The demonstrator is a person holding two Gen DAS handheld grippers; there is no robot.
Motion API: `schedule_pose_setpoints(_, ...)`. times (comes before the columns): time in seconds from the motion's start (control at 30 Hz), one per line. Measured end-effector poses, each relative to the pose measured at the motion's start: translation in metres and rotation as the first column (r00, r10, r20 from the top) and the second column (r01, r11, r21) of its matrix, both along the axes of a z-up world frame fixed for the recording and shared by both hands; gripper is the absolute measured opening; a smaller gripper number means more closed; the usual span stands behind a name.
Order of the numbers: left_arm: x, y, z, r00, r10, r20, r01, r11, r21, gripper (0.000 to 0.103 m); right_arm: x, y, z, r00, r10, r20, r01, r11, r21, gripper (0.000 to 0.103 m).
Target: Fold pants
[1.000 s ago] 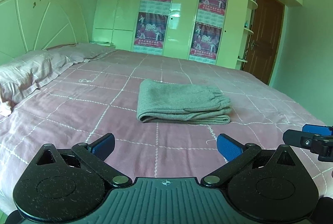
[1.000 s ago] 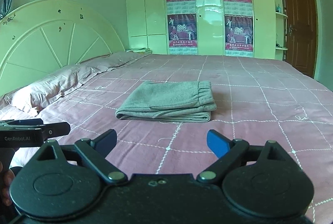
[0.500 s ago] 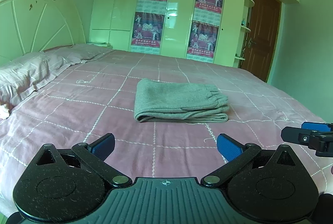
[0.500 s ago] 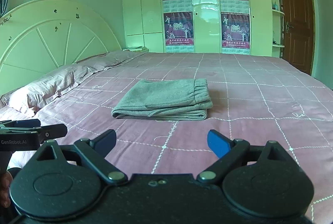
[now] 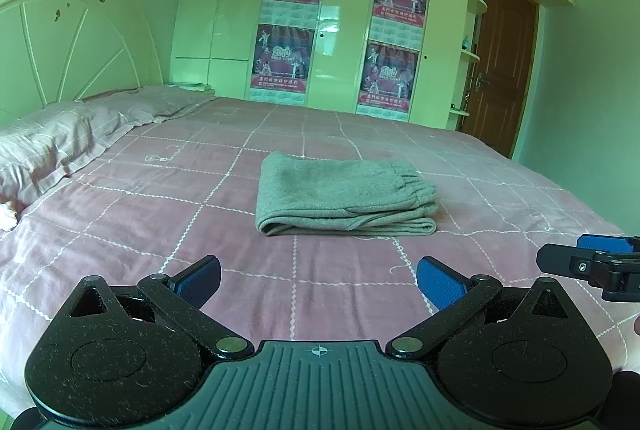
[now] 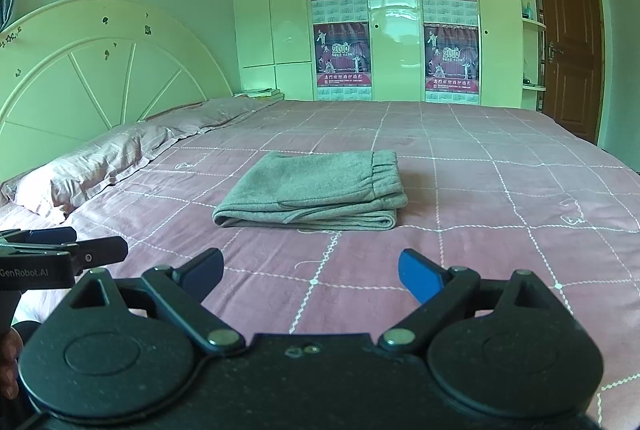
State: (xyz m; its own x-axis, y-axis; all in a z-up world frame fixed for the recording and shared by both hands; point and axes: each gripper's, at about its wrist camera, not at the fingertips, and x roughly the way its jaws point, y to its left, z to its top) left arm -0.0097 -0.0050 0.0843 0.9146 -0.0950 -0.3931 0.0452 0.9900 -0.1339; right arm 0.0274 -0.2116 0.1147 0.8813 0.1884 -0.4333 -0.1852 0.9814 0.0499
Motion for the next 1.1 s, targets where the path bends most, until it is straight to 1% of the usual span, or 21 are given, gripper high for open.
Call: schedule_pose_setpoints(1.1,0.0003,0.0015,-0.0001,1.000,-0.007,0.002,0.007,1.000,-0.005,0.103,-0.0002,0.0006,-0.0012,1.000,0.001,-0.002,-0.001,1.000,-0.003,0.088)
